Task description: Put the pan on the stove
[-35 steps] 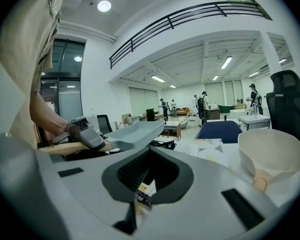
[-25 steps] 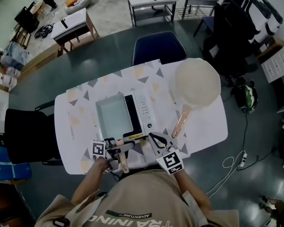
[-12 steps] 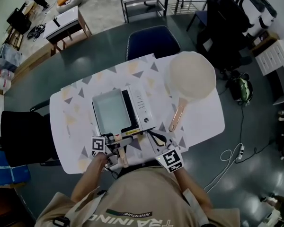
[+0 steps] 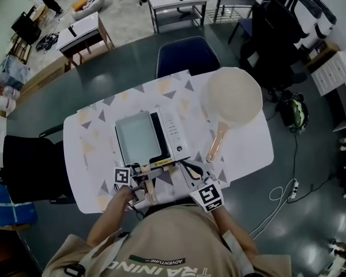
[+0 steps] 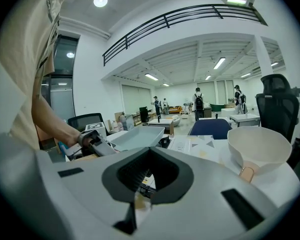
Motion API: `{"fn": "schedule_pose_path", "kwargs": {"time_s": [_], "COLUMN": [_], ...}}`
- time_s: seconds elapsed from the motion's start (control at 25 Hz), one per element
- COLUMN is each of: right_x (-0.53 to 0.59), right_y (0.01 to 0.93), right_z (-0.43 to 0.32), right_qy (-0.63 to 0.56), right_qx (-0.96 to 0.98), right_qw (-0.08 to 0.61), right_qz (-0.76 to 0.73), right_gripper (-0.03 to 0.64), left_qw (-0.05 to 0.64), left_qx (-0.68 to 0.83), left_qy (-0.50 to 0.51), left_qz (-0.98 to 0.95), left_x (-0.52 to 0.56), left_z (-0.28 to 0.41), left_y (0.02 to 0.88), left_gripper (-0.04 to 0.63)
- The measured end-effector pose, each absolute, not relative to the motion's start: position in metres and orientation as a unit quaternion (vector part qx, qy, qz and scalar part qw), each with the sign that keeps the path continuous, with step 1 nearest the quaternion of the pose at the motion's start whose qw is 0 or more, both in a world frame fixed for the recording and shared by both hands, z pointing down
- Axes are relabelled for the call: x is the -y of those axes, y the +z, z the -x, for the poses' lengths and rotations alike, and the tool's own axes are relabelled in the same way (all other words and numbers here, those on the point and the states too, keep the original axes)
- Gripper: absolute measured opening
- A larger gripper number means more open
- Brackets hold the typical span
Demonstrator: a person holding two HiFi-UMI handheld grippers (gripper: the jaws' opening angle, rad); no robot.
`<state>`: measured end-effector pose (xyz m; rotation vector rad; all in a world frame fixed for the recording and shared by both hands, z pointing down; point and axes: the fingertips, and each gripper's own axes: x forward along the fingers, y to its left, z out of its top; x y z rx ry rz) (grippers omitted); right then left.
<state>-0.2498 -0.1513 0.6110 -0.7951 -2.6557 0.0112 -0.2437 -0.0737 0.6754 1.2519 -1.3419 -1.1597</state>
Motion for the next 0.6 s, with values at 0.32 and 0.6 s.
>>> {"fn": "schedule_pose_path", "kwargs": {"time_s": [0.32,0.6], "right_x": [0.155,0.155], "right_y": [0.6,0.597], "right_z": [0.248,0.241], "right_qy": [0.005,0.009], "right_qx": [0.946,0.947], "right_qw": [0.166,0.161], "right_qz": [0.277,0.277], "right_gripper": [-0.002,-0.002], "left_qw": [0.471,0.474], "left_qx": [0.545,0.545], "left_qy": [-0.477,-0.481], "left_qz": [-0.503,-0.498], "left_x": [0.073,0.073], "left_z": [0.244,0.243], "left_y": [0.676,0.677], "left_gripper": [0.117,0.115]}}
